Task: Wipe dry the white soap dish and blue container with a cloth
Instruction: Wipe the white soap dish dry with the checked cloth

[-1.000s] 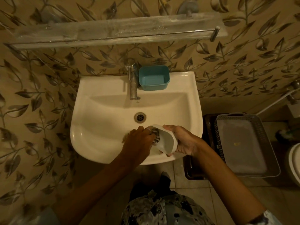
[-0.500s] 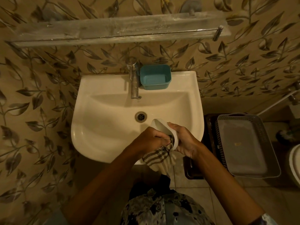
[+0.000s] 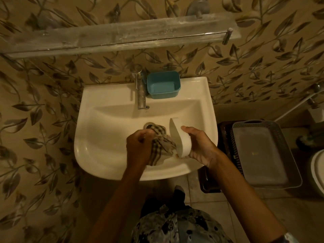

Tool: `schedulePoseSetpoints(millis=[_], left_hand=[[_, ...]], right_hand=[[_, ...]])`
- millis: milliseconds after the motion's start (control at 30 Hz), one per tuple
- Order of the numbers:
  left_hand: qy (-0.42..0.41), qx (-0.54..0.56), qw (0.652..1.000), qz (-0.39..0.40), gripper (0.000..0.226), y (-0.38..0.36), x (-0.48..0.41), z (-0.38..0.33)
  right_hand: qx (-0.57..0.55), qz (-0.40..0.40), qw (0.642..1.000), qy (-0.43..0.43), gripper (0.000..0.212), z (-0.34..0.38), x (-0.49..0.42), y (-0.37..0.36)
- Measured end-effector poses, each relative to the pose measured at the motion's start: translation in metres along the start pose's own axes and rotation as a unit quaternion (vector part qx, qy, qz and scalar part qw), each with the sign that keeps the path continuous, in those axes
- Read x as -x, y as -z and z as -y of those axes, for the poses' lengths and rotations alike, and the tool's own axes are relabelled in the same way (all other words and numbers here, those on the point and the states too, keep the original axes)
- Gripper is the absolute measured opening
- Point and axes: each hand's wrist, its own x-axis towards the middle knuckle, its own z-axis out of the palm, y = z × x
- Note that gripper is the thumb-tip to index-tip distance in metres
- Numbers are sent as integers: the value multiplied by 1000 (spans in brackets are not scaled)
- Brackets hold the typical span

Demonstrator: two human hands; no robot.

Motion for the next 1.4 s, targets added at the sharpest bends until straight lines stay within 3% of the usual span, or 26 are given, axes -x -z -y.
schedulePoseSetpoints(millis=[100, 200, 267, 333, 400, 500, 600, 833, 1133, 1233, 1400], left_hand=[[139, 278, 948, 76, 24, 17, 4, -3], [107, 359, 924, 83, 29, 19, 14, -9], [30, 332, 939, 84, 29, 15, 22, -13], [-35, 248, 965, 80, 33, 6, 34, -16], [-64, 154, 983, 70, 45, -8, 47, -19], [-108, 46, 992, 45, 55, -25, 60, -21], [-104, 43, 994, 7, 53, -29, 61, -23], [-91, 52, 994, 20, 51, -26, 11, -32], [-104, 53, 990, 76, 55, -37, 62, -16], [-84, 52, 992, 74, 50, -37, 62, -15], [-74, 65, 993, 73, 45, -29, 22, -41]], right_hand=[[-4, -11, 1000, 18, 23, 2, -1, 5], [2, -39, 998, 52, 29, 0, -5, -3], [-14, -58, 995, 76, 60, -4, -10, -13], [-54, -86, 989, 103, 76, -7, -14, -25], [-64, -124, 979, 147, 70, -10, -16, -35], [4, -173, 959, 223, 42, -15, -14, -44], [46, -189, 949, 247, 29, -19, -12, -45], [73, -142, 952, 263, 30, -32, -2, -47], [-43, -288, 919, 264, 36, -13, -11, -42], [-11, -275, 927, 256, 35, -20, -10, -40], [48, -170, 946, 272, 27, -26, 1, -42]])
